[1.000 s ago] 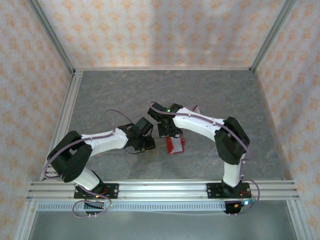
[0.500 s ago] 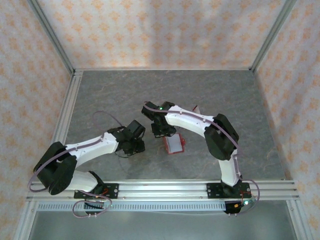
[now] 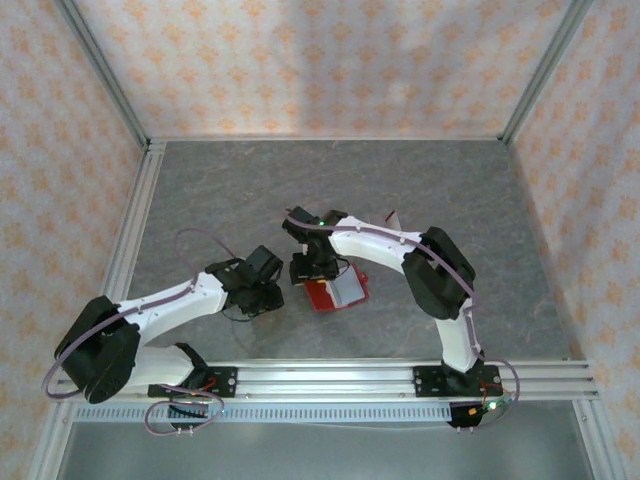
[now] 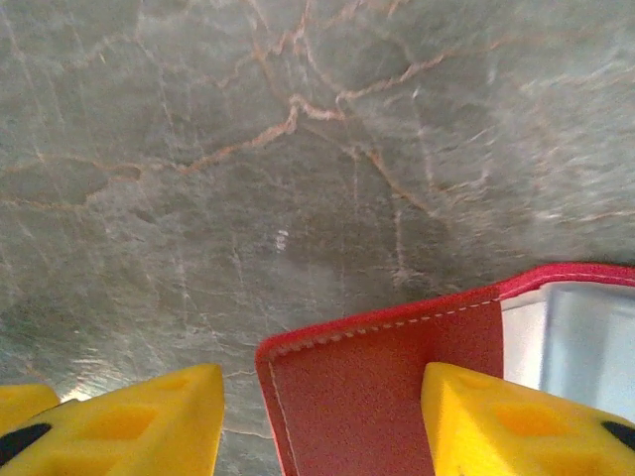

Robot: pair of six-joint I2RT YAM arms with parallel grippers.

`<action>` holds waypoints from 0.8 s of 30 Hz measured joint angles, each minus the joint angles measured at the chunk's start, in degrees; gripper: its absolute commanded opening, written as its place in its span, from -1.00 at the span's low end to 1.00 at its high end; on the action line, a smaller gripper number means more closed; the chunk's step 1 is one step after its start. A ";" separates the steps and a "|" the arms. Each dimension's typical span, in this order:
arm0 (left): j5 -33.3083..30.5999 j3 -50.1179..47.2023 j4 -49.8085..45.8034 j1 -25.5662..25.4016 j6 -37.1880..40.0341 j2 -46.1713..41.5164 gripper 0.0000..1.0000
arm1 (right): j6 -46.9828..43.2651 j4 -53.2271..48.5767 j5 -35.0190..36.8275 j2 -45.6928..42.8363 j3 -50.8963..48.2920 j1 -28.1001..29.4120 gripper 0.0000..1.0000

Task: Put the credit cards into the card holder
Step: Open the card holder at the center of the table.

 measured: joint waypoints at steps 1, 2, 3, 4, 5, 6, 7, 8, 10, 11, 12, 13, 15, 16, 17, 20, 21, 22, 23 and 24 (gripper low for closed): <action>0.00 0.02 0.00 0.00 0.00 -0.24 -0.43 | 0.17 1.18 -1.31 0.00 -1.27 -0.09 0.18; 0.00 0.02 0.00 0.00 0.02 -0.44 -0.42 | 0.31 2.16 -2.23 0.04 -2.23 -0.22 0.18; 0.02 0.02 -0.02 0.00 0.04 -0.59 -0.42 | 0.35 3.02 -2.95 0.04 -3.06 -0.39 0.18; 0.02 0.02 -0.02 0.00 0.15 -0.74 -0.42 | 0.42 3.93 -3.74 0.04 -3.98 -0.63 0.18; 0.09 0.02 0.00 0.00 0.22 -0.83 -0.41 | 0.61 4.63 -4.39 0.04 -4.68 -1.01 0.16; 0.22 0.04 0.00 0.00 0.24 -0.83 -0.41 | 0.81 5.03 -5.16 0.02 -4.90 -1.38 0.13; 0.28 0.07 0.00 0.00 0.31 -0.83 -0.41 | 1.03 5.70 -6.08 -0.07 -5.20 -1.92 0.09; 0.46 0.11 0.00 0.00 0.48 -0.83 -0.42 | 1.22 6.29 -6.99 -0.09 -5.53 -2.38 0.06; 1.18 0.59 0.07 0.00 0.92 -0.76 -0.42 | 1.81 7.02 -8.35 -0.39 -6.32 -3.19 -0.10; 1.57 1.01 0.22 -0.02 1.20 -0.66 -0.42 | 2.08 7.61 -9.01 -0.66 -6.91 -3.56 -0.18; 1.81 1.53 0.37 -0.04 1.44 -0.39 -0.42 | 2.16 8.26 -9.60 -0.79 -7.37 -3.87 -0.24; 2.14 2.38 0.68 -0.13 1.66 0.20 -0.42 | 2.49 9.16 -10.27 -0.92 -7.93 -4.26 -0.32; 2.60 4.15 1.57 -0.57 1.75 1.88 -0.42 | 3.89 11.26 -12.02 -1.01 -9.11 -5.18 -0.40; 2.97 5.03 2.27 -0.90 1.77 2.75 -0.42 | 4.31 11.74 -12.94 -1.05 -9.51 -5.64 -0.41; 3.26 5.44 2.80 -1.07 1.77 3.17 -0.43 | 4.68 12.15 -13.51 -1.07 -9.77 -5.92 -0.41; 3.69 8.61 3.48 -2.47 1.77 6.86 -0.43 | 6.47 14.91 -15.21 -1.40 -11.10 -7.10 -0.45; 3.96 9.94 4.39 -2.97 1.79 8.66 -0.43 | 7.02 15.78 -15.78 -1.57 -11.61 -7.39 -0.48; 4.39 11.32 5.27 -3.58 1.79 10.73 -0.44 | 7.72 16.70 -16.17 -1.84 -12.37 -7.82 -0.50; 4.63 12.09 5.68 -3.98 1.75 11.85 -0.44 | 8.41 17.57 -16.61 -2.05 -13.00 -8.15 -0.53; 4.63 12.98 5.57 -4.28 1.77 13.16 -0.46 | 8.98 18.45 -17.18 -2.34 -13.88 -8.66 -0.58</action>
